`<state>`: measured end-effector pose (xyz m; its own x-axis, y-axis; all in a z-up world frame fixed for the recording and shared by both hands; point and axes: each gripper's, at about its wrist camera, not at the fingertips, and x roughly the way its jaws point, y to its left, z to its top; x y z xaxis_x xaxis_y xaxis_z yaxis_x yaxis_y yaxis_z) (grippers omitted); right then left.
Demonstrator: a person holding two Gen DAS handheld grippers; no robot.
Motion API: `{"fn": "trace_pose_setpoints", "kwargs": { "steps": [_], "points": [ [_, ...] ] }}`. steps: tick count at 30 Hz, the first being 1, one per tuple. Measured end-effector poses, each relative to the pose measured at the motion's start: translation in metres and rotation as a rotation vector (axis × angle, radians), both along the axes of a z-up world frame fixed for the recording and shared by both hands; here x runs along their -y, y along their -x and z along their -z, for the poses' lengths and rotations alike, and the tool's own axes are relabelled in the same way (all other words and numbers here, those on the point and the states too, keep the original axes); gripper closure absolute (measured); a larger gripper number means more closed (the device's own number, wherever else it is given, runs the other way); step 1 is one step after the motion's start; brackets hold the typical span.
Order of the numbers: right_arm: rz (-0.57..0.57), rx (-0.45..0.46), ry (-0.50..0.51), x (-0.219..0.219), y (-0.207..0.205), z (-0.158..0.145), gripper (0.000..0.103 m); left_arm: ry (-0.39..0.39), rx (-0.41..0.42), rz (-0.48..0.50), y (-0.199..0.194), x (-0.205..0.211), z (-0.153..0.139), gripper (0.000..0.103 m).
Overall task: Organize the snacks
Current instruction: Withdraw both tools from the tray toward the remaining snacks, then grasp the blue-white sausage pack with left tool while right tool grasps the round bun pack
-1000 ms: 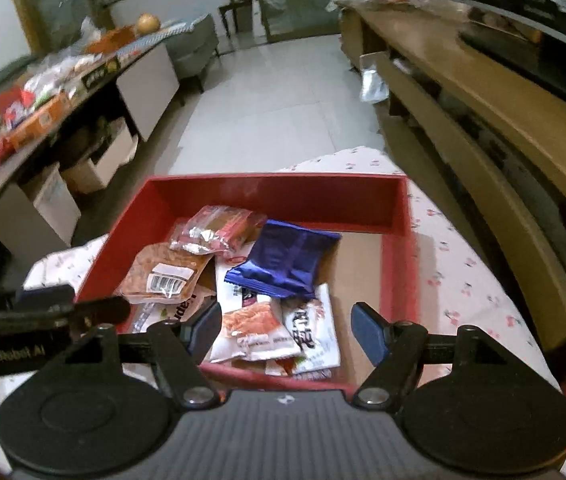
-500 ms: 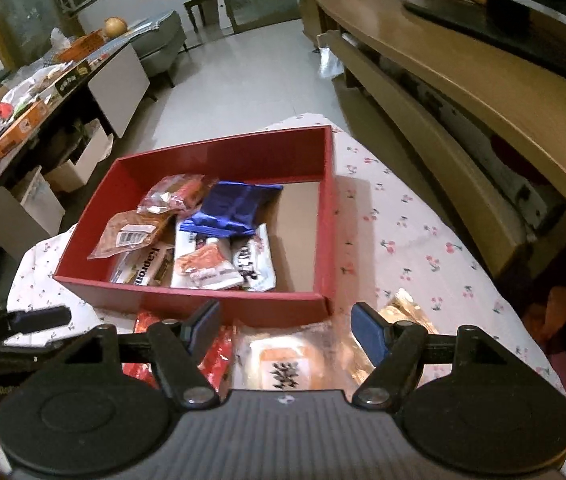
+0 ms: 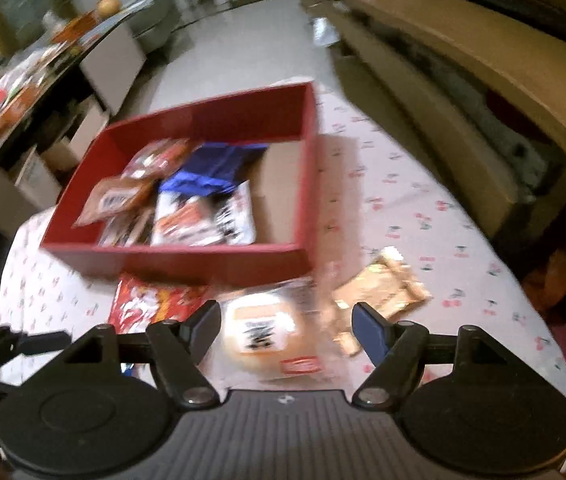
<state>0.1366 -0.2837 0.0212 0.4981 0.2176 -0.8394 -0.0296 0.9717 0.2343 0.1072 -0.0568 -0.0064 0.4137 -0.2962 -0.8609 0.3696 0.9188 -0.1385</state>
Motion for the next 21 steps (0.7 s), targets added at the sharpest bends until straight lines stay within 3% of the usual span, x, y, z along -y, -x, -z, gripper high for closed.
{"fn": "trace_pose_setpoints", "kwargs": {
  "steps": [10, 14, 21],
  "points": [
    [-0.065, -0.047, 0.043, -0.019, -0.013, 0.019, 0.017, -0.037, -0.054, 0.084, 0.002, 0.004, 0.019, 0.014],
    [-0.072, -0.055, 0.041, -0.022, -0.015, 0.021, 0.011, -0.052, -0.053, 0.125, 0.003, 0.006, 0.023, 0.009],
    [-0.073, -0.056, 0.051, -0.024, -0.015, 0.021, 0.01, -0.134, -0.024, 0.208, 0.006, 0.015, 0.034, 0.006]
  ]
}}
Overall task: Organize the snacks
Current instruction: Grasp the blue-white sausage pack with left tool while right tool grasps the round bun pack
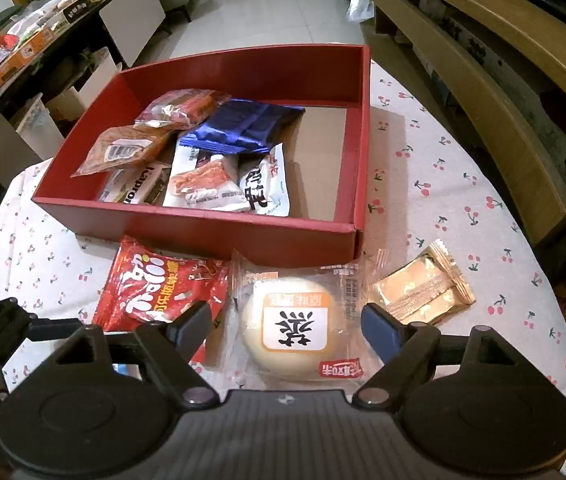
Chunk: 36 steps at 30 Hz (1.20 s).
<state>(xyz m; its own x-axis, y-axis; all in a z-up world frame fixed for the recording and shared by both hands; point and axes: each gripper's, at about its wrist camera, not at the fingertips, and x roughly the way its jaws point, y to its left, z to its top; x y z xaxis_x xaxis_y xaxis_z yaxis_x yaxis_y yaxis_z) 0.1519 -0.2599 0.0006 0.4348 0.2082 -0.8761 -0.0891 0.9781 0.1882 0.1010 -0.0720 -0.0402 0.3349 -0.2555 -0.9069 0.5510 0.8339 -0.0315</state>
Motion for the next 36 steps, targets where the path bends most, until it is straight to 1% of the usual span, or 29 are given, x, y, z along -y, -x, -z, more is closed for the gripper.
{"fn": "trace_pose_setpoints", "kwargs": {
  "steps": [7, 10, 12, 14, 16, 17, 19, 23, 27, 28, 31, 32, 34, 36],
  "points": [
    [-0.001, -0.004, -0.005, 0.0, 0.0, -0.001, 0.01, -0.029, 0.0, 0.05, 0.006, 0.004, 0.003, 0.003],
    [-0.011, -0.008, 0.001, -0.001, 0.001, 0.0, 0.01, -0.035, -0.004, 0.045, 0.011, 0.004, 0.002, 0.004],
    [-0.014, -0.008, 0.001, -0.002, 0.001, 0.0, 0.01, -0.015, -0.017, 0.025, 0.015, 0.002, 0.0, 0.006],
    [-0.014, -0.008, -0.006, -0.001, 0.002, -0.002, 0.01, -0.002, -0.023, 0.01, 0.019, 0.001, -0.001, 0.014],
    [-0.013, -0.006, -0.016, 0.001, 0.004, -0.004, 0.01, 0.007, -0.027, -0.005, 0.024, 0.0, -0.004, 0.018],
    [-0.012, -0.005, -0.022, 0.002, 0.004, -0.005, 0.01, 0.012, -0.033, -0.012, 0.026, 0.001, -0.005, 0.02],
    [0.003, 0.005, -0.034, 0.008, 0.005, -0.008, 0.01, 0.021, -0.039, -0.016, 0.029, 0.001, -0.006, 0.02],
    [0.047, 0.007, -0.048, 0.015, -0.001, -0.009, 0.01, 0.006, -0.033, -0.011, 0.026, 0.006, -0.005, 0.017],
    [0.023, -0.018, -0.046, 0.006, -0.007, -0.002, 0.01, -0.004, -0.03, -0.016, 0.021, 0.012, -0.003, 0.013],
    [0.01, -0.015, -0.023, 0.001, -0.007, -0.001, 0.007, -0.004, -0.03, -0.016, 0.022, 0.012, -0.003, 0.011],
    [-0.011, -0.024, 0.015, -0.007, -0.007, 0.006, 0.005, -0.014, -0.024, -0.017, 0.021, 0.016, 0.0, 0.007],
    [-0.015, -0.027, 0.025, -0.009, -0.007, 0.009, 0.005, -0.019, -0.019, -0.021, 0.021, 0.017, 0.001, 0.006],
    [-0.033, -0.012, 0.097, -0.016, -0.006, 0.016, 0.005, -0.023, -0.012, -0.032, 0.019, 0.018, 0.002, 0.006],
    [-0.044, -0.003, 0.102, -0.018, -0.005, 0.019, 0.005, -0.026, -0.006, -0.039, 0.019, 0.019, 0.003, 0.008]
  ]
}}
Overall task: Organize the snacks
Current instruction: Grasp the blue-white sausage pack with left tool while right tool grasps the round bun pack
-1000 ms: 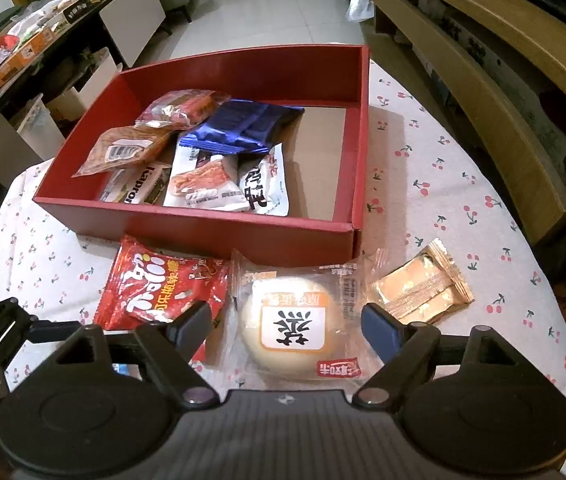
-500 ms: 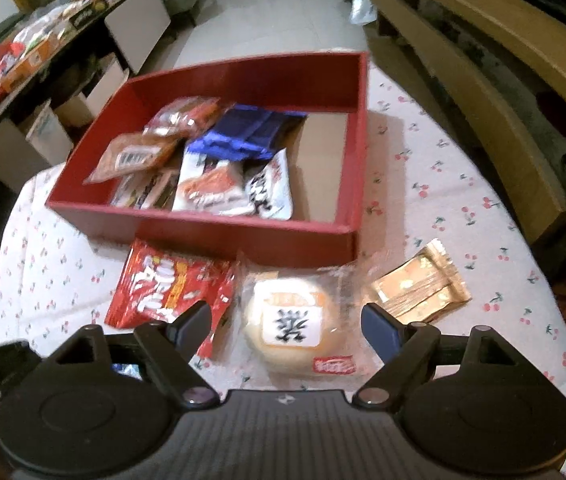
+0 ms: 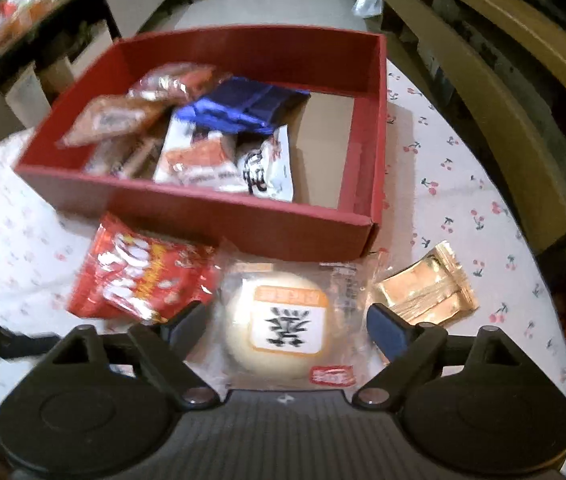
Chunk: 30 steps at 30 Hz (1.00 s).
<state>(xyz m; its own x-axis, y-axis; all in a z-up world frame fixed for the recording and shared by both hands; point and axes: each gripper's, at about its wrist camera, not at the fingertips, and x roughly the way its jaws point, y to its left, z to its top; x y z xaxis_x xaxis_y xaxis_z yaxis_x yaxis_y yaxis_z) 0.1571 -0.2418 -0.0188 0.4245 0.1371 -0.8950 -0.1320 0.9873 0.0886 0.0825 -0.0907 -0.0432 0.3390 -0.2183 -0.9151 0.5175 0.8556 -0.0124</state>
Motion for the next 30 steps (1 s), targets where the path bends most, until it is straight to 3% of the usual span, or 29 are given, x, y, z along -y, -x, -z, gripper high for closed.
{"fn": "trace_pose_setpoints", "kwargs": {
  "steps": [6, 14, 20, 25, 30],
  "points": [
    [-0.013, 0.025, -0.014, 0.003, 0.019, -0.012, 0.028, -0.003, 0.017, -0.033, 0.004, -0.008, -0.006, 0.025],
    [-0.018, 0.04, -0.065, -0.002, 0.052, -0.024, 0.04, 0.018, 0.012, -0.065, 0.011, -0.022, -0.016, 0.026],
    [-0.057, 0.034, -0.047, -0.012, 0.081, -0.026, 0.041, 0.024, 0.005, -0.073, 0.016, -0.024, -0.017, 0.026],
    [-0.057, 0.023, -0.034, -0.013, 0.081, -0.02, 0.039, 0.013, -0.008, -0.068, 0.016, -0.021, -0.01, 0.025],
    [-0.054, -0.008, -0.011, -0.017, 0.073, -0.008, 0.019, 0.006, 0.0, -0.07, 0.015, -0.018, -0.007, 0.024]
  ]
}}
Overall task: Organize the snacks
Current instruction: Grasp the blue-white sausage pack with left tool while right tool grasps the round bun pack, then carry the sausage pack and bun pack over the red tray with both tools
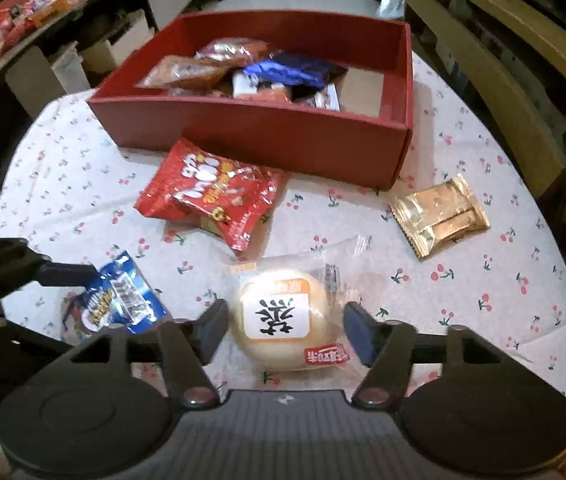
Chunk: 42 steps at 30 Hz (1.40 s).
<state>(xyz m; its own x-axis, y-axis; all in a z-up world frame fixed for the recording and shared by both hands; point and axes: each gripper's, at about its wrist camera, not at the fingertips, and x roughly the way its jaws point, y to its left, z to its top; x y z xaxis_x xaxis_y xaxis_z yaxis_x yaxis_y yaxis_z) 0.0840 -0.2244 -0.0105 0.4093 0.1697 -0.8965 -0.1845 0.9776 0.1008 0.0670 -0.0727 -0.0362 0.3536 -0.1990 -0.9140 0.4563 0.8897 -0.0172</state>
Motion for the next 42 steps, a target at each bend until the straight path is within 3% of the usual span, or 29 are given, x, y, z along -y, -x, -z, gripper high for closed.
{"fn": "trace_pose_setpoints", "kwargs": {
  "steps": [2, 6, 10, 16, 42],
  "points": [
    [-0.005, -0.015, 0.003, -0.003, -0.002, 0.005, 0.013, -0.009, 0.004, 0.008, 0.001, 0.002, 0.001, 0.018],
    [-0.033, -0.011, 0.02, -0.01, -0.001, 0.01, 0.012, -0.03, 0.018, 0.03, 0.005, 0.007, 0.005, 0.013],
    [-0.069, 0.02, 0.035, -0.013, 0.004, 0.006, 0.02, -0.024, 0.025, 0.003, 0.004, 0.003, 0.001, 0.026],
    [-0.075, 0.054, 0.016, -0.011, 0.012, -0.005, 0.028, -0.01, 0.042, -0.022, 0.005, -0.002, -0.007, 0.026],
    [-0.03, 0.151, -0.101, -0.001, 0.018, -0.041, 0.029, 0.127, 0.107, -0.101, -0.006, -0.015, -0.047, 0.027]
  ]
}}
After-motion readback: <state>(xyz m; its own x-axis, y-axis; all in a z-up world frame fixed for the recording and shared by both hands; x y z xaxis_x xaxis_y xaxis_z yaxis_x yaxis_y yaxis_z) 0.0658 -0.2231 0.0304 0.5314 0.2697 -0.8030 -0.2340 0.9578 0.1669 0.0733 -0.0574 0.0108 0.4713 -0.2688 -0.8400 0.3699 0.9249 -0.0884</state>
